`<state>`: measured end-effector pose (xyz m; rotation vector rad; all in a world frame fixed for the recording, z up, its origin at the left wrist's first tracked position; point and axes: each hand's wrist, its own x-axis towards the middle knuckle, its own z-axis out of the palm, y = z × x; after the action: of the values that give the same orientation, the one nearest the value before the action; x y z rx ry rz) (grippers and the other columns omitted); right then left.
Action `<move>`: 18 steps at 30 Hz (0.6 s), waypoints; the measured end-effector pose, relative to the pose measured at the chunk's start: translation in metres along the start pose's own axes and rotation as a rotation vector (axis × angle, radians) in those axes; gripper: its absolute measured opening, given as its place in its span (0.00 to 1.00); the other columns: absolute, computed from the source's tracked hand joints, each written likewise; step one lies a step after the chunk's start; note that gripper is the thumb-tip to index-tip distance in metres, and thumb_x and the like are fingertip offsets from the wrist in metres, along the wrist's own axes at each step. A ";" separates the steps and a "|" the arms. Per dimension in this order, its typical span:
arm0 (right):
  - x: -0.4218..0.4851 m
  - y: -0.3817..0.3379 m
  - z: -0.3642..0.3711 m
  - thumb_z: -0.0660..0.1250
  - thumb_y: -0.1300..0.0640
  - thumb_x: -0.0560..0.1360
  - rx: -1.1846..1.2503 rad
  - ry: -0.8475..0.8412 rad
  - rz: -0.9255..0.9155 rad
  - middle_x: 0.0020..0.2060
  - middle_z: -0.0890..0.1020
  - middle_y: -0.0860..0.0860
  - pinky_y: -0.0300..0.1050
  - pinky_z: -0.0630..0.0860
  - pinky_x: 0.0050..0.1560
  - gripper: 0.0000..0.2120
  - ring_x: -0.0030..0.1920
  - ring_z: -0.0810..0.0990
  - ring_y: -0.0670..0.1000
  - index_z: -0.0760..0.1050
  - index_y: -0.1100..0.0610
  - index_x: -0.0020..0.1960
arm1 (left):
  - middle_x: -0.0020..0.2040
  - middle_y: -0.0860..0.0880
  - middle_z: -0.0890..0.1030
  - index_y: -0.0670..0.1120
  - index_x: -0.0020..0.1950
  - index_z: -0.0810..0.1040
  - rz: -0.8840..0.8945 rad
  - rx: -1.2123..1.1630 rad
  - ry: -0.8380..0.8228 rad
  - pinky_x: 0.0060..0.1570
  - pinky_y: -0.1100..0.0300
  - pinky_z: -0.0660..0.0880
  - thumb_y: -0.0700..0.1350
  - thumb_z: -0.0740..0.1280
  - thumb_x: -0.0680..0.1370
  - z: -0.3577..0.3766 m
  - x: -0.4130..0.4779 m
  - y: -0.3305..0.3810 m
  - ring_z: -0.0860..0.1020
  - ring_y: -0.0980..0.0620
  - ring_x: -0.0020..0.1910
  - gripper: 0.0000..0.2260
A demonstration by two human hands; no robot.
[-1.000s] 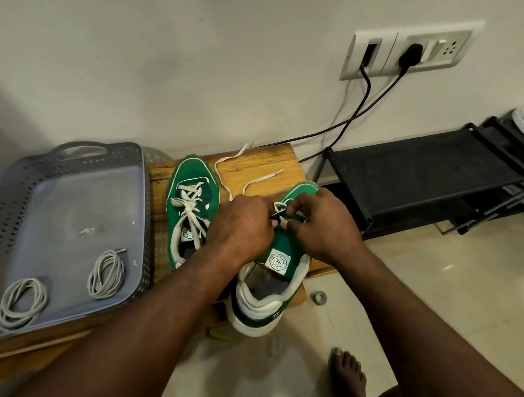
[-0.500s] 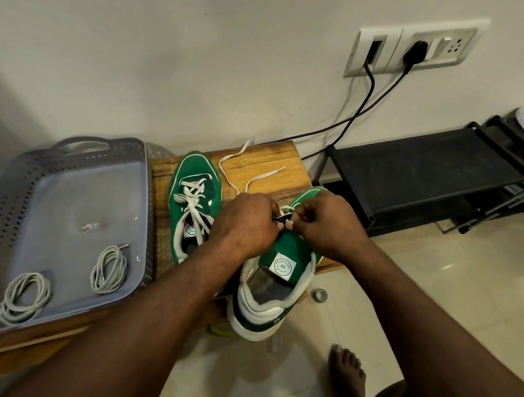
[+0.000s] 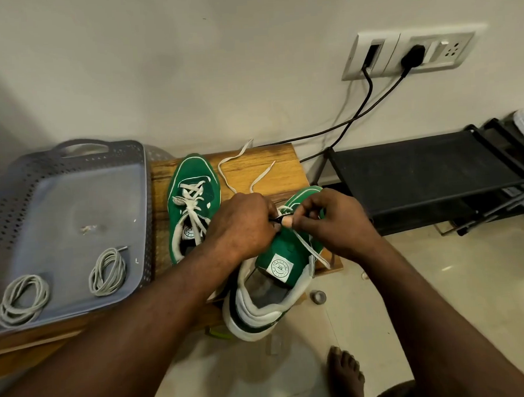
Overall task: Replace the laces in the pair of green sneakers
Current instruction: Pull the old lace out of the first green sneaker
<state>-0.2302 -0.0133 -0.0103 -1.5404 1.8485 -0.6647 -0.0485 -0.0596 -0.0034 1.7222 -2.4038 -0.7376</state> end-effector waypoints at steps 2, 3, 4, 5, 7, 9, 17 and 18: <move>0.005 0.001 0.009 0.80 0.50 0.73 -0.064 -0.038 0.021 0.37 0.84 0.46 0.42 0.80 0.39 0.08 0.39 0.82 0.44 0.83 0.49 0.40 | 0.53 0.53 0.86 0.57 0.59 0.86 0.008 0.004 0.002 0.50 0.56 0.78 0.52 0.74 0.79 0.002 0.000 0.000 0.80 0.52 0.48 0.09; 0.005 0.000 0.011 0.79 0.53 0.74 -0.097 -0.040 0.013 0.38 0.84 0.45 0.44 0.82 0.42 0.08 0.40 0.82 0.43 0.83 0.48 0.39 | 0.53 0.52 0.86 0.57 0.59 0.86 0.008 -0.001 -0.006 0.50 0.56 0.78 0.52 0.74 0.79 0.002 0.000 0.000 0.80 0.51 0.49 0.09; 0.006 -0.001 0.012 0.79 0.55 0.74 -0.137 -0.029 -0.018 0.39 0.83 0.44 0.46 0.83 0.45 0.09 0.41 0.82 0.43 0.83 0.47 0.38 | 0.53 0.52 0.86 0.57 0.59 0.86 0.004 -0.004 -0.010 0.51 0.56 0.78 0.53 0.74 0.79 0.002 0.000 -0.002 0.81 0.51 0.49 0.09; 0.005 -0.003 0.010 0.79 0.57 0.74 -0.144 -0.038 -0.067 0.39 0.83 0.44 0.47 0.83 0.47 0.09 0.42 0.82 0.42 0.83 0.47 0.38 | 0.53 0.52 0.86 0.57 0.59 0.86 -0.003 -0.005 -0.006 0.51 0.56 0.78 0.53 0.74 0.79 0.001 -0.001 -0.003 0.81 0.51 0.50 0.09; 0.001 -0.007 0.001 0.78 0.60 0.74 0.041 -0.179 -0.189 0.41 0.81 0.44 0.45 0.81 0.46 0.07 0.44 0.81 0.44 0.84 0.52 0.40 | 0.54 0.50 0.86 0.57 0.59 0.86 -0.023 -0.004 0.014 0.53 0.53 0.80 0.53 0.74 0.79 0.001 -0.001 -0.004 0.82 0.48 0.51 0.10; -0.007 -0.007 -0.014 0.77 0.63 0.75 0.366 -0.444 -0.284 0.43 0.82 0.48 0.44 0.80 0.47 0.05 0.46 0.82 0.49 0.84 0.56 0.42 | 0.53 0.50 0.86 0.56 0.58 0.86 -0.041 -0.014 0.028 0.53 0.51 0.81 0.53 0.73 0.79 0.000 0.000 -0.005 0.82 0.47 0.51 0.09; 0.001 0.000 0.004 0.75 0.38 0.74 0.011 0.017 0.000 0.33 0.84 0.49 0.53 0.82 0.41 0.17 0.35 0.82 0.47 0.84 0.52 0.39 | 0.51 0.52 0.86 0.57 0.58 0.86 -0.033 -0.031 0.012 0.54 0.53 0.80 0.53 0.73 0.79 -0.005 0.001 -0.002 0.82 0.50 0.49 0.09; 0.002 -0.001 0.008 0.77 0.40 0.73 0.024 0.016 0.027 0.33 0.84 0.49 0.52 0.83 0.41 0.15 0.35 0.82 0.46 0.83 0.51 0.39 | 0.50 0.52 0.86 0.57 0.58 0.86 -0.023 -0.029 0.013 0.53 0.53 0.80 0.53 0.74 0.79 -0.005 0.001 -0.002 0.82 0.50 0.49 0.08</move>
<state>-0.2242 -0.0155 -0.0154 -1.4968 1.8633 -0.6863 -0.0457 -0.0622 0.0000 1.7419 -2.3569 -0.7575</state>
